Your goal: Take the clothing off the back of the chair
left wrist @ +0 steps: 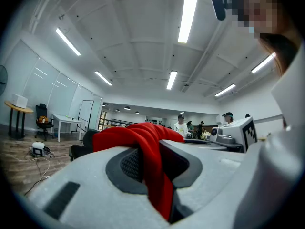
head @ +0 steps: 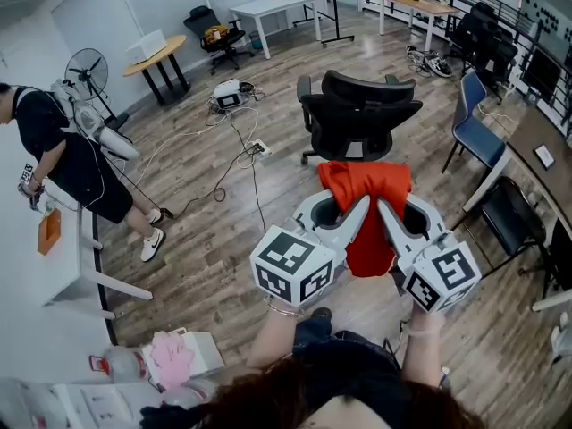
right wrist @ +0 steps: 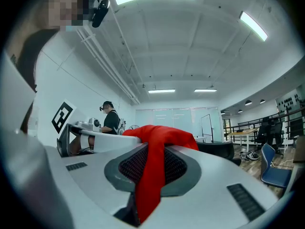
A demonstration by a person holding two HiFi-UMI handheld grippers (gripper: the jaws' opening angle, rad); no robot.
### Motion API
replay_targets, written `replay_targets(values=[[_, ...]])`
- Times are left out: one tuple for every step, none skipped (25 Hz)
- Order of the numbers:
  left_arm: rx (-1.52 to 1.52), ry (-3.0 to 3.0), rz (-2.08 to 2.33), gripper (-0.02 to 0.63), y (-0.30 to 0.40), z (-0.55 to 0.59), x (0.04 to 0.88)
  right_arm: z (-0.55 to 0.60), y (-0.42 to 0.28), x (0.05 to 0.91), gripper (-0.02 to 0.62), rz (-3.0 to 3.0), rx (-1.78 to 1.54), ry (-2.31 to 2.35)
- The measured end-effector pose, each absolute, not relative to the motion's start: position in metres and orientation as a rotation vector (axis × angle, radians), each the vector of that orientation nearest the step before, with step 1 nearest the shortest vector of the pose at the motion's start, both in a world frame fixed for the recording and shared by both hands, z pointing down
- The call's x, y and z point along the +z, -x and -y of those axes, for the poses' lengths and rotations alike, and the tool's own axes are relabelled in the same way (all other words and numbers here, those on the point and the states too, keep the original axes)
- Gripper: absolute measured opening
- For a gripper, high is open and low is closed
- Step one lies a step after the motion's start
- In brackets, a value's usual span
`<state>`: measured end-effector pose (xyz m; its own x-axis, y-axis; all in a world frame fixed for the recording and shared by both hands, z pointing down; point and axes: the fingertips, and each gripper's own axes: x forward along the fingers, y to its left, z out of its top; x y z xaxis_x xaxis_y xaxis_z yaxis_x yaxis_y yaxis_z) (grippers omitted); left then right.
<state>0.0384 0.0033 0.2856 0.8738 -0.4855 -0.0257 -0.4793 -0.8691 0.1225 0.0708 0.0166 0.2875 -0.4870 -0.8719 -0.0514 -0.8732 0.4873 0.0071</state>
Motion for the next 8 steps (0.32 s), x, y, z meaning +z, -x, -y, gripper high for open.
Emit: replay_targets(values=[[-0.084,-2.931,0.758,0.075,-0.0382,-0.0029,0.2860,-0.0162,-0.0707,0.2878,0.066,-2.674,0.050,1.571],[-0.085,-2.930,0.759,0.076,-0.0383,-0.0025,0.2863,-0.0158,-0.0707,0.2881,0.066,-2.675,0.050,1.571],[-0.086,-2.930,0.759,0.075,-0.0385,-0.0021,0.2867,-0.0155,-0.0709,0.2884,0.066,-2.676,0.050,1.570],[-0.089,-2.930,0.758,0.077,-0.0391,-0.0017,0.2871,-0.0152,-0.0713,0.2886,0.066,-2.677,0.051,1.570],[-0.092,-2.930,0.755,0.077,-0.0398,-0.0012,0.2874,-0.0148,-0.0720,0.2889,0.066,-2.676,0.052,1.572],[-0.095,-2.930,0.752,0.077,-0.0404,-0.0006,0.2879,-0.0143,-0.0725,0.2892,0.067,-2.676,0.053,1.574],[-0.097,-2.929,0.748,0.077,-0.0408,0.0000,0.2883,-0.0137,-0.0730,0.2896,0.066,-2.676,0.054,1.577],[-0.100,-2.929,0.744,0.077,-0.0411,0.0006,0.2888,-0.0132,-0.0733,0.2900,0.066,-2.676,0.054,1.580]])
